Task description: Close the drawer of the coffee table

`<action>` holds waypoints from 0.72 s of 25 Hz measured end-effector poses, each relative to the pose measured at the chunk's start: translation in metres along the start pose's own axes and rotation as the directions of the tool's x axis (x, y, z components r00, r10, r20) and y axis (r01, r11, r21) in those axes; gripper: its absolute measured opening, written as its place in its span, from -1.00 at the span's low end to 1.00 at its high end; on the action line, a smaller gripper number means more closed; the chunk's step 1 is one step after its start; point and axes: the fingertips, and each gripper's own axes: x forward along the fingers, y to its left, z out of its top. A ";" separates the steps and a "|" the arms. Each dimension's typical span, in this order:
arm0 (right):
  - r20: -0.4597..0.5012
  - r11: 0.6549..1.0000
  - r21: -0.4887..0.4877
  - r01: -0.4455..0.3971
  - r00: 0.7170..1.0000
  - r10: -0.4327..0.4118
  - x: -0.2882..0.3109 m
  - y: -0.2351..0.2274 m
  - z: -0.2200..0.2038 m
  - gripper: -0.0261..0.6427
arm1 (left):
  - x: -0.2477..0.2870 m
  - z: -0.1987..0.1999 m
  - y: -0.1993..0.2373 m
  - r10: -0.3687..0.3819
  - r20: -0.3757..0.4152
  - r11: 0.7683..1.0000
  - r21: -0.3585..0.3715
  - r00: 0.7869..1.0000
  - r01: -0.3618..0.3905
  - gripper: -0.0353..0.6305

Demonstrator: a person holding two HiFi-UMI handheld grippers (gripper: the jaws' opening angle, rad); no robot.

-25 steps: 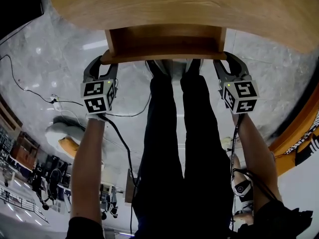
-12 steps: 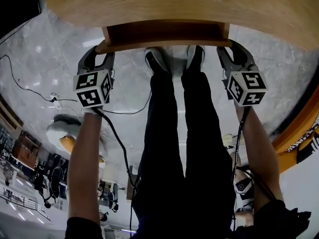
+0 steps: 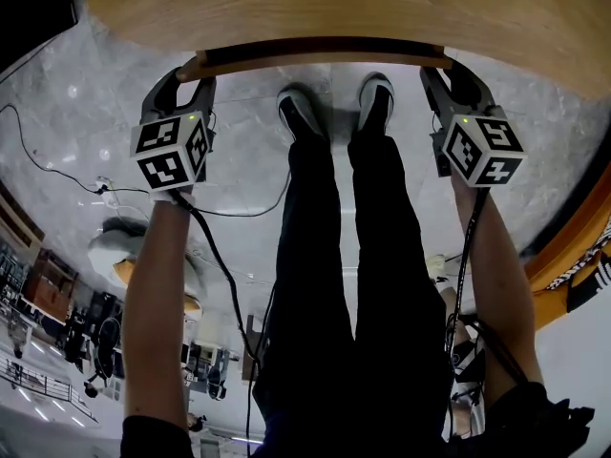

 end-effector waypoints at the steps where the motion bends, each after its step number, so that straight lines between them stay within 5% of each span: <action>1: 0.003 1.000 0.006 0.002 1.000 -0.002 0.000 0.000 0.001 -0.53 | 0.000 0.001 0.000 0.000 0.001 1.000 0.000 1.000 0.000 -0.22; 12: 0.050 0.997 0.082 -0.014 0.999 0.010 0.019 -0.001 0.021 -0.52 | 0.012 0.019 0.017 0.017 0.017 0.999 -0.035 1.000 -0.017 -0.23; 18: 0.162 0.938 0.335 -0.082 0.986 0.029 0.023 -0.005 0.031 -0.52 | 0.015 0.034 0.020 0.051 0.050 0.997 -0.069 0.997 -0.047 -0.23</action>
